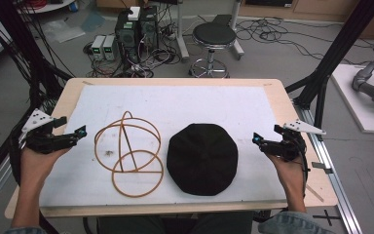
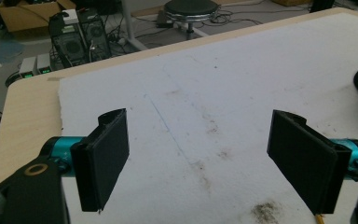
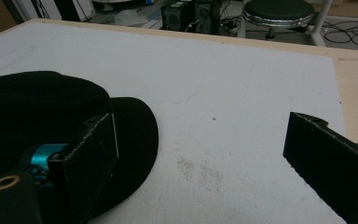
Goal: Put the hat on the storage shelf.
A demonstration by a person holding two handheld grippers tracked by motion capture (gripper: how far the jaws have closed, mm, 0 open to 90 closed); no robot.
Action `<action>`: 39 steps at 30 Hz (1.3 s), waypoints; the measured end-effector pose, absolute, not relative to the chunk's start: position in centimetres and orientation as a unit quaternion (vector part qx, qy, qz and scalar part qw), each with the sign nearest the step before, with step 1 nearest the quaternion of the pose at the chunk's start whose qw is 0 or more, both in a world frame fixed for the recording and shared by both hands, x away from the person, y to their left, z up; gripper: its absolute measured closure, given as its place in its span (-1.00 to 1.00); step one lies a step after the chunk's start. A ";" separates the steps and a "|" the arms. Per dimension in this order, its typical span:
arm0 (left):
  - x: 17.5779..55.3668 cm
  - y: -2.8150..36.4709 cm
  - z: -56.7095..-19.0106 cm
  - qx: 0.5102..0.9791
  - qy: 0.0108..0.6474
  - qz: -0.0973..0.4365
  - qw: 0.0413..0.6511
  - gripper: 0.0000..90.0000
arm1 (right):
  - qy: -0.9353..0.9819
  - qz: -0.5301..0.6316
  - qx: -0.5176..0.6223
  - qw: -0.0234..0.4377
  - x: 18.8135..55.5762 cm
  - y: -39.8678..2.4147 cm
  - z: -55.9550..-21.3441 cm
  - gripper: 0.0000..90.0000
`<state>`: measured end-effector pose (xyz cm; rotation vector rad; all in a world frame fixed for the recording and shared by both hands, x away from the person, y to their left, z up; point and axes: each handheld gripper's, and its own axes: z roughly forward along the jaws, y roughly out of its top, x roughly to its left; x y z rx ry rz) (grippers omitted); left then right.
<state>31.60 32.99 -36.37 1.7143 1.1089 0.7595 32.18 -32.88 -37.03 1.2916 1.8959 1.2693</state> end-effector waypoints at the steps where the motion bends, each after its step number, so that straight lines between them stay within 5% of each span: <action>1: 31.6 33.0 -36.4 0.697 0.451 0.309 0.464 -0.53 | 0.699 0.468 0.476 0.257 32.2 -32.9 -37.0 -0.79; 39: 31.5 33.2 -36.2 0.696 0.456 0.307 0.462 -0.53 | 0.720 0.493 0.421 0.246 31.3 -29.0 -35.6 -0.79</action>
